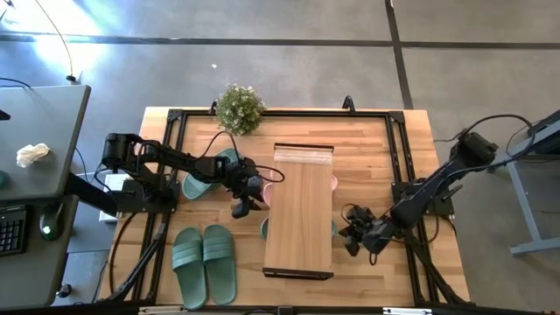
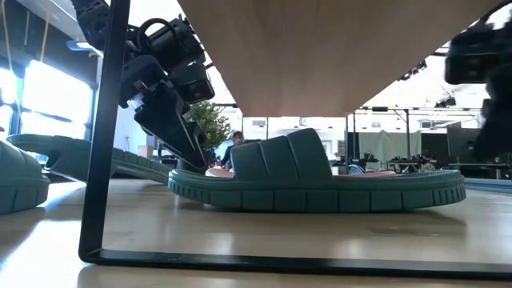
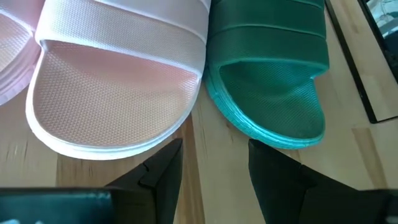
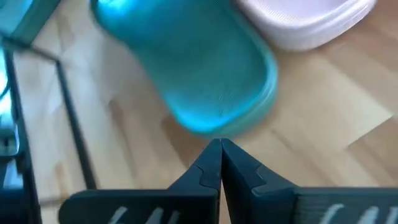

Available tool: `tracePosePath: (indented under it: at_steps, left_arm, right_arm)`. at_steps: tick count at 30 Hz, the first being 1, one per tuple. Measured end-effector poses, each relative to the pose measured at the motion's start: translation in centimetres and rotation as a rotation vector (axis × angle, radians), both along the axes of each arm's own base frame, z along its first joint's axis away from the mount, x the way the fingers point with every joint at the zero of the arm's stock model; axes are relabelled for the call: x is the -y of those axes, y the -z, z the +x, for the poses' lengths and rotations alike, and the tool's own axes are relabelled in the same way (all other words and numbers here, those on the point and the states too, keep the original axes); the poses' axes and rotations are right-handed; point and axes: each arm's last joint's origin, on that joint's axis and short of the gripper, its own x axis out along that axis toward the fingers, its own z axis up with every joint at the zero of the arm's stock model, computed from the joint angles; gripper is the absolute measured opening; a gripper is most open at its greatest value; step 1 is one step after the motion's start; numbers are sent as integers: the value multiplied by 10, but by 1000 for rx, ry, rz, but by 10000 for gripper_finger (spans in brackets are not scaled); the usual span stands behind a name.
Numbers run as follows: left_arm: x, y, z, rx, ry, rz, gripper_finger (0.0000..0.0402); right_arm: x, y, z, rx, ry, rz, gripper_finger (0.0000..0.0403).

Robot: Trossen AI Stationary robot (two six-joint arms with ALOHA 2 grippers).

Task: Pick and place slides into the shelf
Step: Put the top right green slide under the shelf

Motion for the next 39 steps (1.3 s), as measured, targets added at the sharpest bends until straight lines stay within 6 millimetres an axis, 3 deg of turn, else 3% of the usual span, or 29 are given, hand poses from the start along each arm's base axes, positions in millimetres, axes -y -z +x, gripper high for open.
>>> tracePosePath:
  at_steps: [5, 11, 34, 39]
  left_arm:
    - [0, 0, 0, 0, 0, 0, 165]
    - [0, 0, 0, -2, -1, -3, 165]
    - [1, 0, 0, 8, 24, -28, 165]
    - [2, -1, 0, 20, 45, -48, 165]
  right_arm:
    - [-5, 8, -1, -56, -73, -9, 0]
    - [-6, 21, 6, -66, -34, -21, 0]
    - [7, 20, 20, -67, -48, -14, 0]
    - [12, 25, 13, -121, 89, -6, 0]
